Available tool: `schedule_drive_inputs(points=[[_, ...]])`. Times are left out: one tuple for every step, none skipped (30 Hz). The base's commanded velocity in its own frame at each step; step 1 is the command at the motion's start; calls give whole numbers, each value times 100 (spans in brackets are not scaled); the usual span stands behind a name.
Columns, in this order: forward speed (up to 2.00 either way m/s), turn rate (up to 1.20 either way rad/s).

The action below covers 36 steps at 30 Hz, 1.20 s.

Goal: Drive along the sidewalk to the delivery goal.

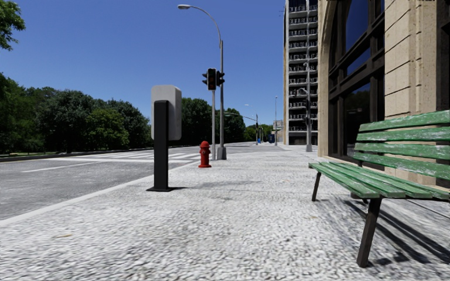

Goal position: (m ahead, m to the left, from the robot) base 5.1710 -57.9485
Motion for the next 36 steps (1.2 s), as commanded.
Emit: schedule_drive_inputs(points=[[200,0],[200,0],[200,0],[200,0],[200,0],[200,0],[200,0],[200,0],[200,0],[200,0],[200,0],[200,0],[200,0],[200,-15],[200,-32],[200,-49],[200,-67],[200,-120],[200,-120],[200,-120],[200,-120],[200,-118],[200,-118],[200,-64],[200,-47],[200,-27],[200,-7],[200,-1],[200,-1],[200,0],[200,0],[200,0],[200,0],[200,0],[200,0],[200,0]])
